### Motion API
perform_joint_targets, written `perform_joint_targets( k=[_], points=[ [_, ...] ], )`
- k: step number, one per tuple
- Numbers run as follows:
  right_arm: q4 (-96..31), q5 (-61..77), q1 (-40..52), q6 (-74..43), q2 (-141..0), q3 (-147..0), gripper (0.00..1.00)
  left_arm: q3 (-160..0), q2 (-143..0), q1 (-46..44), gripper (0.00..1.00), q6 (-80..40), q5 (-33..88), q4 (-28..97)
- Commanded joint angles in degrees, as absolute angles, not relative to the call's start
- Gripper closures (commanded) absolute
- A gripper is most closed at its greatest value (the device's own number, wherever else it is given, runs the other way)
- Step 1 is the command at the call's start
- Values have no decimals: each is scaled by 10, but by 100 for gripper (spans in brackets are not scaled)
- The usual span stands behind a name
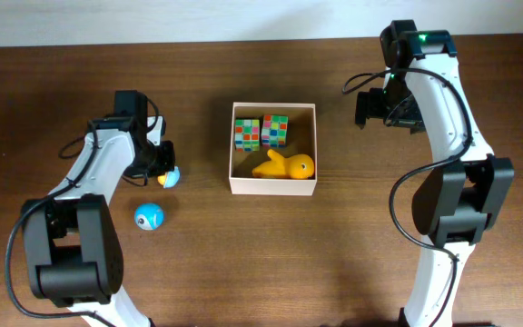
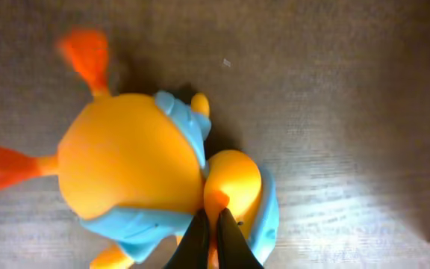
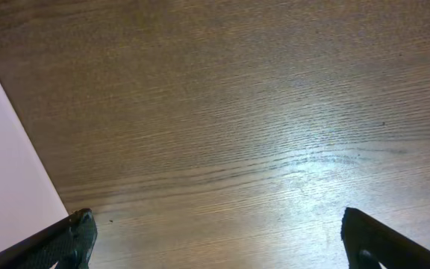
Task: Pack container
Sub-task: 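Lower and close the left gripper on the blue-orange duck toy, then carry the duck toy over the box and lower it inside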
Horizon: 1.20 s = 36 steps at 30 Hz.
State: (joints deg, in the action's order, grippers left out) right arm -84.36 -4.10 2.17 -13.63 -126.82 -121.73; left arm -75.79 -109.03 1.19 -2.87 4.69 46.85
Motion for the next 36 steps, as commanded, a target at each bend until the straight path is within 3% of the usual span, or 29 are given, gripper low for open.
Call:
perform_joint_targets(
  k=[1, 10, 17, 29, 36],
  points=[
    [-844, -50, 18, -138, -1271, -1218, 1, -804, -1099, 11, 98, -39, 51, 501],
    [-844, -50, 18, -138, -1271, -1218, 1, -985, -1099, -1, 98, -38, 65, 650],
    [-844, -50, 18, -138, -1271, -1218, 1, -1121, -1099, -79, 98, -30, 77, 739],
    [-844, -50, 18, -138, -1271, -1218, 1, -1165, -1099, -272, 98, -93, 11, 750],
    [-844, -50, 18, -138, -1271, -1218, 1, -1163, -1113, -307, 98, -137, -57, 750]
  ],
)
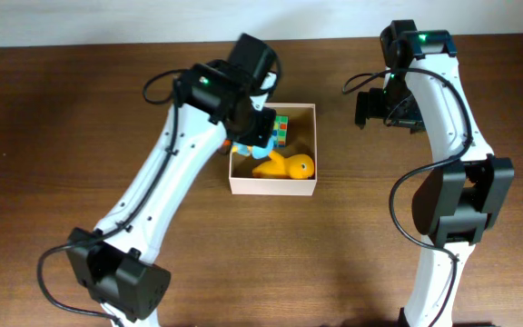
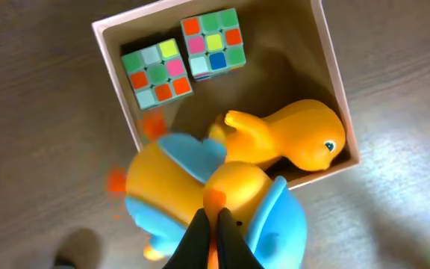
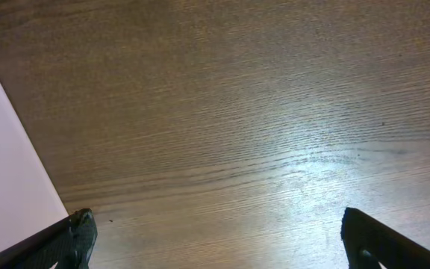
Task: Pack container
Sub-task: 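Carry the duck toy over the box and lower it inside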
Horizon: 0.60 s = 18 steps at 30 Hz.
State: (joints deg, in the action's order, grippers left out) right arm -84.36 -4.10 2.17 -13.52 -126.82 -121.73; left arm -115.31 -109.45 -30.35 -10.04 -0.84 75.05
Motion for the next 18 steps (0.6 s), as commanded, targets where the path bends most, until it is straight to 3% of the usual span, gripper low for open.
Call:
perform_joint_targets(
  k=[1, 18],
  points=[
    [-844, -50, 18, -138, -1271, -1218, 1, -1163, -1119, -307, 98, -138, -56, 748],
    [-844, -50, 18, -138, -1271, -1218, 1, -1163, -1203, -308, 98, -139, -43, 728]
  ],
)
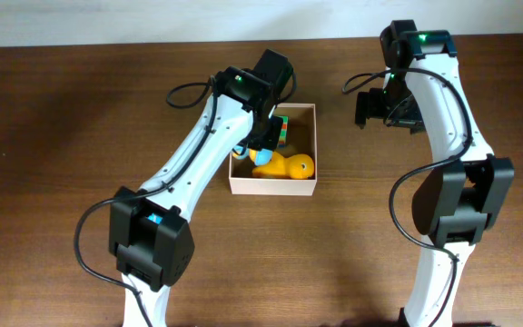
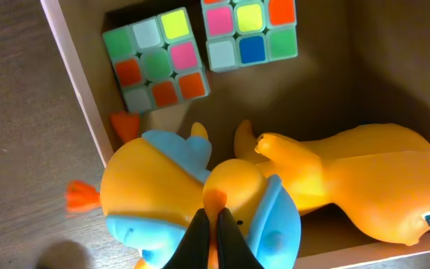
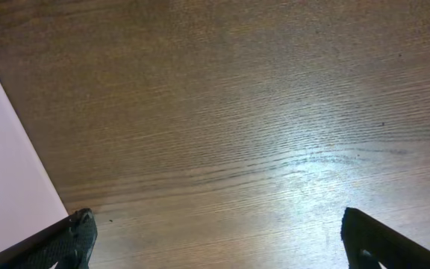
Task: Pack container
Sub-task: 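Carry the duck toy over the box and lower it inside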
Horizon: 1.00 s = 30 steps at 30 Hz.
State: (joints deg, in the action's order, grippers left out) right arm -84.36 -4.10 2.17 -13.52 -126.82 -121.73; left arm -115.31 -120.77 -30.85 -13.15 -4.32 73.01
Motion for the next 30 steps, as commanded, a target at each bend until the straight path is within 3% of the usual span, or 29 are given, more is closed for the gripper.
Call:
perform_joint_targets(
  k=[1, 13, 14, 16, 19, 23, 30],
  points=[
    [-844, -50, 18, -138, -1271, -1218, 1, -1163, -1203, -308, 98, -139, -43, 728],
    [-844, -50, 18, -138, -1271, -1218, 1, -1163, -1203, -312, 98, -141, -22, 710],
    [-844, -50, 18, -138, -1271, -1218, 1, -1164, -1203, -314, 87, -141, -23, 710],
    [-844, -50, 18, -138, -1271, -1218, 1, -1163, -1203, -315, 54, -141, -24, 710],
    [-844, -50, 18, -138, -1271, -1218, 1, -1163, -1203, -315, 18, -141, -23, 708],
    [-844, -50, 18, -138, -1271, -1218, 1, -1163, -1203, -315, 4, -141, -23, 703],
    [-844, -50, 18, -138, -1271, -1218, 1, -1164, -1203, -315, 4, -141, -24, 690]
  ],
)
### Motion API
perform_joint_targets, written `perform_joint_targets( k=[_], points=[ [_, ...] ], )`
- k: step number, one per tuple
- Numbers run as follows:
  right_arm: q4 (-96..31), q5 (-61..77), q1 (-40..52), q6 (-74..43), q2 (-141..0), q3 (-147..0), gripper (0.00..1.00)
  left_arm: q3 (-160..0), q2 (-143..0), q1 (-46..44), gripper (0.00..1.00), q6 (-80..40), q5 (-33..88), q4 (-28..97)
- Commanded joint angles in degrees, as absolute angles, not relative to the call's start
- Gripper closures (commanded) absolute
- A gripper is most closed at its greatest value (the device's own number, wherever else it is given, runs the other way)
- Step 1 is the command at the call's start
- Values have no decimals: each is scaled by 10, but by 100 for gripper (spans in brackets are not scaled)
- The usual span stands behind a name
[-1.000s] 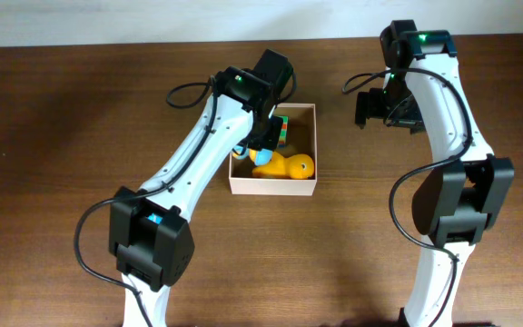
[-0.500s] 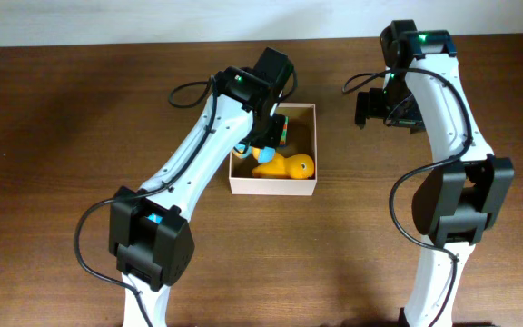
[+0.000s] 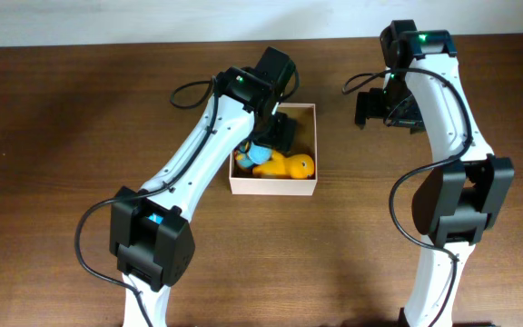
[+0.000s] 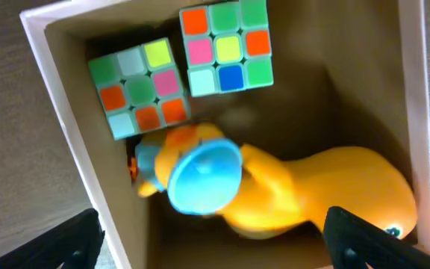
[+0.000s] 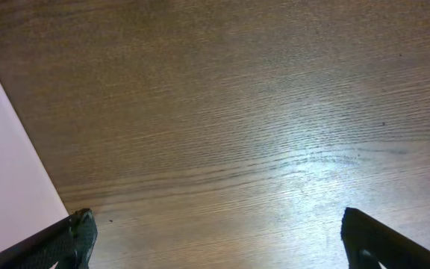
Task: Pack container
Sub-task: 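Carry the duck toy over the box and lower it inside, then open the left gripper and move it back toward the blue ball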
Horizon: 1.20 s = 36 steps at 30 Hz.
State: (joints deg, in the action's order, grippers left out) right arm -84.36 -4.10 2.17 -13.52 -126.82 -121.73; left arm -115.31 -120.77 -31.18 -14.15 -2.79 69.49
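The white box (image 3: 317,145) holds two colour cubes (image 4: 139,88) (image 4: 226,48), a yellow duck (image 4: 334,194) and an orange toy with a blue cap (image 4: 192,168). That toy lies loose against the duck's tail, below the cubes, by the box's left wall (image 4: 58,104). My left gripper (image 4: 213,240) hangs open above the box with nothing between its fingers. In the overhead view the left gripper (image 3: 275,132) covers the cubes. My right gripper (image 5: 219,239) is open over bare table to the right of the box.
Brown wooden table (image 3: 379,254) all round the box. A corner of the white box (image 5: 6,149) shows at the left of the right wrist view. The right arm (image 3: 443,91) stands along the right side.
My left gripper has opened and let go of the orange and blue toy, which now lies in the box beside the duck. The wrist sits slightly higher. The right arm has not moved.
My left gripper was shut on the orange and blue toy on the table left of the box. Then it held the toy over the box, then low inside it by the left wall. Now the toy rests in the box, released.
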Motion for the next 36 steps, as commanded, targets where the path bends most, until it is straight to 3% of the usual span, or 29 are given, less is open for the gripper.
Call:
perform_joint_targets(
  k=[1, 12, 26, 36],
  points=[
    [-844, -50, 18, -138, -1271, -1218, 1, -1164, -1203, -314, 4, -141, -29, 689],
    [-844, -50, 18, -138, -1271, -1218, 1, -1267, -1160, -260, 3, -148, -46, 789],
    [-844, -50, 18, -138, -1271, -1218, 1, -1262, -1065, -171, 1, -158, -106, 967],
    [-844, -50, 18, -138, -1271, -1218, 1, -1088, -1009, -172, 1, -215, -110, 894]
  ],
)
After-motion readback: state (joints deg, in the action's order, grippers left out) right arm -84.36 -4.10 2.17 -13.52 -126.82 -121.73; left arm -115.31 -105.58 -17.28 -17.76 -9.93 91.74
